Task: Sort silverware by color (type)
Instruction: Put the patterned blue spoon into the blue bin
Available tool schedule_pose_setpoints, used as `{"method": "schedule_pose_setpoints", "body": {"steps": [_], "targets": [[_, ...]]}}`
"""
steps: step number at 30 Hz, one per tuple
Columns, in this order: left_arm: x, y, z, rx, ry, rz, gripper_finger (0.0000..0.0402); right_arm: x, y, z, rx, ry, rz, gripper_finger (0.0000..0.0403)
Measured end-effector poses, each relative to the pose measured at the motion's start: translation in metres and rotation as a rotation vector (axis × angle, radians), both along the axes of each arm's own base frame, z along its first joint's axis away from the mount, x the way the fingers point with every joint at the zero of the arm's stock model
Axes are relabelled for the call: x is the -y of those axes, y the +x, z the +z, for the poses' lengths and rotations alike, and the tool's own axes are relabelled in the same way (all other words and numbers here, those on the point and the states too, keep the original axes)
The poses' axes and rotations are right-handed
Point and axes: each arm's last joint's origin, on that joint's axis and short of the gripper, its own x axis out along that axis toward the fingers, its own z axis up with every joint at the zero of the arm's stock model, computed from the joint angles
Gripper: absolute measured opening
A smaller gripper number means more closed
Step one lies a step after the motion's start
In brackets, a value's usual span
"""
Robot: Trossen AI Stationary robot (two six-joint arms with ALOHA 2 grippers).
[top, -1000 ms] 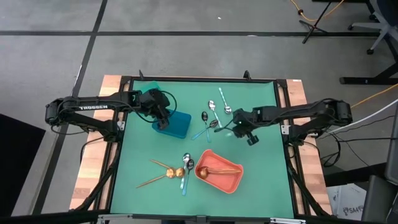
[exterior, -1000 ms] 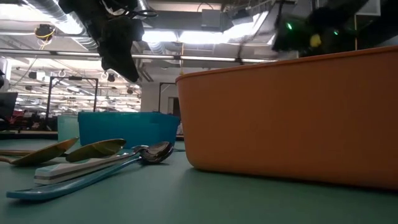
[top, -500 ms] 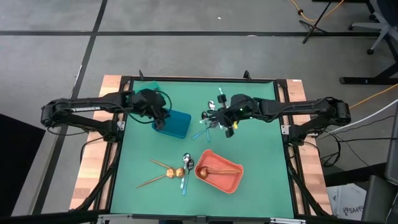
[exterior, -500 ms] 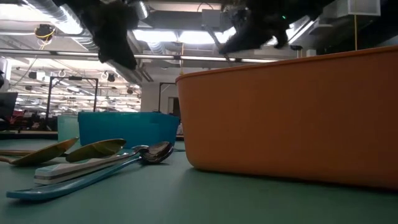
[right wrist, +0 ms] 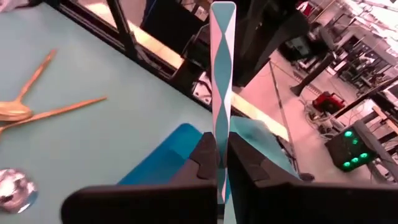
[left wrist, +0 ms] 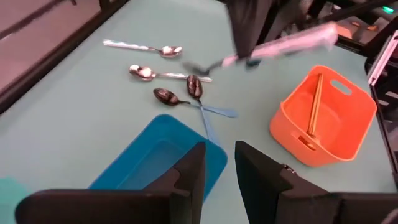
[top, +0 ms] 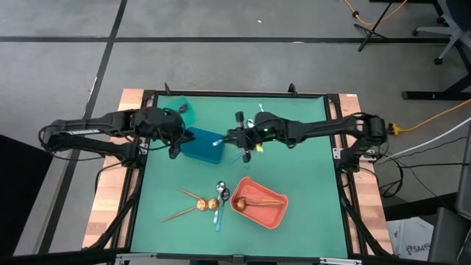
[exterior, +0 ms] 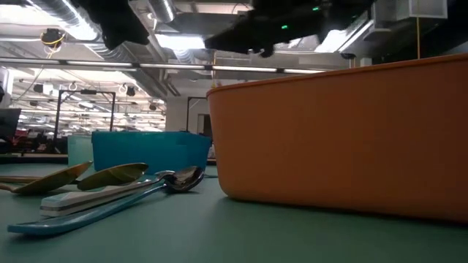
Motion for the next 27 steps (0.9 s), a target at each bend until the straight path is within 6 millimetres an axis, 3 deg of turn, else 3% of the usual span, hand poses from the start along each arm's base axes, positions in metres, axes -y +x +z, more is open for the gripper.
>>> {"method": "schedule_pose_setpoints", "body": {"steps": [6,13,18,27], "targets": [[0.001,-0.006,0.005,0.031,0.042,0.040,0.0080,0.003,0.042,-0.016,-0.027,0.056,0.035,0.0004],[0.001,-0.009,0.006,0.031,0.084,0.099,0.0080,0.006,0.074,-0.049,-0.124,0.073,0.026,0.0004],[0.000,-0.009,0.006,0.028,0.098,0.118,0.0080,0.009,0.085,-0.074,-0.176,0.075,0.016,0.0004],[0.000,-0.009,0.006,0.029,0.096,0.118,0.0080,0.028,0.089,-0.109,-0.255,0.083,-0.048,0.0004]]}}
